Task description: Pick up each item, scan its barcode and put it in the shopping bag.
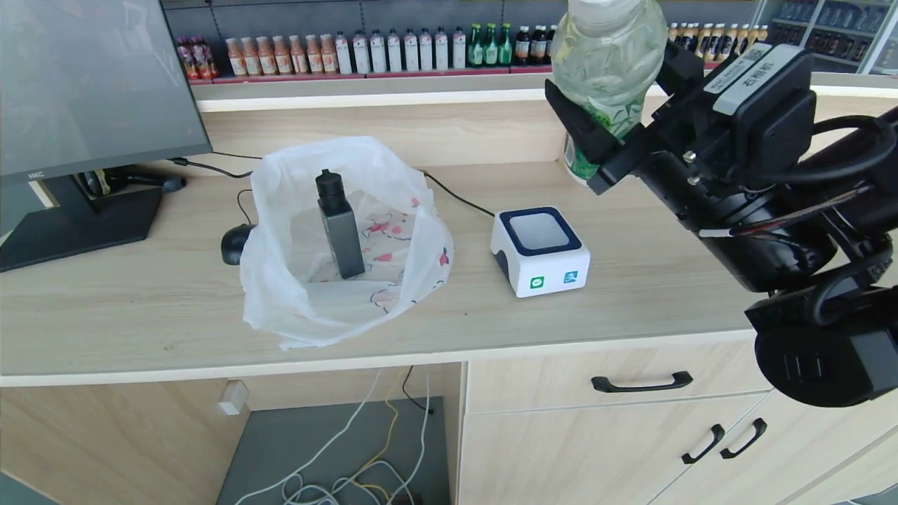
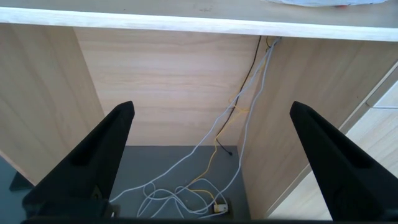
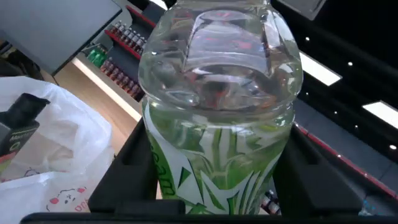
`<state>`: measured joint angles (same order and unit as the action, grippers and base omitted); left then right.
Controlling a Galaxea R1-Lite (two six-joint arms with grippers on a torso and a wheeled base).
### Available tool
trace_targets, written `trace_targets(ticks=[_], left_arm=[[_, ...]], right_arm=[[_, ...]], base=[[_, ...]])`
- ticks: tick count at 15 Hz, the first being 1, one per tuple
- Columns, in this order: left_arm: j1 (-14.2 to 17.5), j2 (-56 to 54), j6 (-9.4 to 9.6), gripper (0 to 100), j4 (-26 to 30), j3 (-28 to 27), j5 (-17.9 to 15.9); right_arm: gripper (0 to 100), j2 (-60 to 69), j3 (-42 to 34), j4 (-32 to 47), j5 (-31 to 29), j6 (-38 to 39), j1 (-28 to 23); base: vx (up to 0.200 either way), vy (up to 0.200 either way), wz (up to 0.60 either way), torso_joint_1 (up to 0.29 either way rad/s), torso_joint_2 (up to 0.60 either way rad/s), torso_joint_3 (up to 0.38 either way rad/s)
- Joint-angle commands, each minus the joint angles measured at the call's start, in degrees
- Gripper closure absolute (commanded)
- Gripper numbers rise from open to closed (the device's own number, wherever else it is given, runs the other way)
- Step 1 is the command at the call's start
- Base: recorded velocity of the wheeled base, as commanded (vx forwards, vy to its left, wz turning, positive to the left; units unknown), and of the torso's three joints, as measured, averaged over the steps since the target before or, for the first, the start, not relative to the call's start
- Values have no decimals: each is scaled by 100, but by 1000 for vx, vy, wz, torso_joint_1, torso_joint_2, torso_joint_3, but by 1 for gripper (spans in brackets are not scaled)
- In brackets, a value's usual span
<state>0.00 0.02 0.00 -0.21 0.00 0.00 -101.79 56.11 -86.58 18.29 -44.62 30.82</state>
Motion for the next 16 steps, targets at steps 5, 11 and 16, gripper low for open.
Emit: trace_targets(ticks=[5,11,16], left_arm=[[0,-2,0,0,3,0,0],[0,-2,0,0,-6,0,0],[0,-2,0,0,-6,0,0]], right_arm=[[100,-183,40,1,1863,-1049,-665],[100,-640,31,1,3014,-1963,-937],[100,-983,49,1,3418,-2394,-937]], base=[[0,0,0,0,0,0],[0,0,0,0,0,0],[0,0,0,0,0,0]])
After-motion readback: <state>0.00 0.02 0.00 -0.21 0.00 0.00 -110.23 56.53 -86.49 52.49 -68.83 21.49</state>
